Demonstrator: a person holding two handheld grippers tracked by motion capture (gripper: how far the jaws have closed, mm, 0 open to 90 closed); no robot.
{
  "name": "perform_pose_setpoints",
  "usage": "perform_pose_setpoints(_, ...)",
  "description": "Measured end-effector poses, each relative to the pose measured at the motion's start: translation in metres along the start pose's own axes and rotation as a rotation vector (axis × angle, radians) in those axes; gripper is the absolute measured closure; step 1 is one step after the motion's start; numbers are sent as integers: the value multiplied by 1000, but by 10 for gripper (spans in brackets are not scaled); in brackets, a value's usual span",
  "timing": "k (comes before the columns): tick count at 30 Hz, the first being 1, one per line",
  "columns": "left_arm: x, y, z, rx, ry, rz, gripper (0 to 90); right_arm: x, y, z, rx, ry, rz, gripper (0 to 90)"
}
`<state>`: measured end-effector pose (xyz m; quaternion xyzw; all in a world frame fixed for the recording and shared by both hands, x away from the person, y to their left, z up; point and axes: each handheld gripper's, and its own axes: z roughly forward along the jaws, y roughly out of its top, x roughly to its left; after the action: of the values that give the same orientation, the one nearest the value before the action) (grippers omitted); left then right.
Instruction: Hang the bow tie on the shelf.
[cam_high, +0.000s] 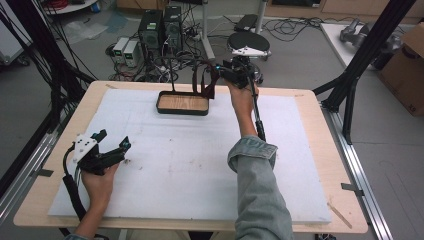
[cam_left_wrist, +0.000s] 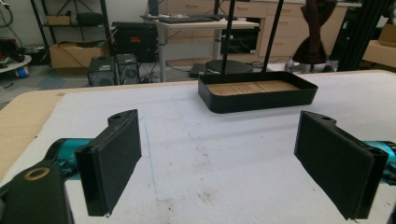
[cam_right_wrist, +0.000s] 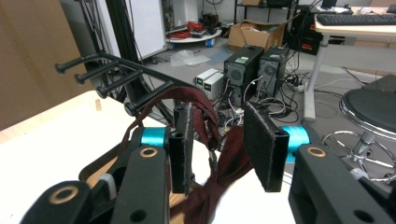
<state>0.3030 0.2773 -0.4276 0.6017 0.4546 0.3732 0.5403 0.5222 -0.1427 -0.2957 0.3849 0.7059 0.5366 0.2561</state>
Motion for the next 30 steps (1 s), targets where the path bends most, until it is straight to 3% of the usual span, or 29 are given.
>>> perform_pose_setpoints(15,0,0,0,7,7,5,150,-6,15,-57,-87,-16,-18,464)
perform_pose_setpoints(30,1,0,-1,7,14,9,150,-10,11,-120,-168,-46,-38,342)
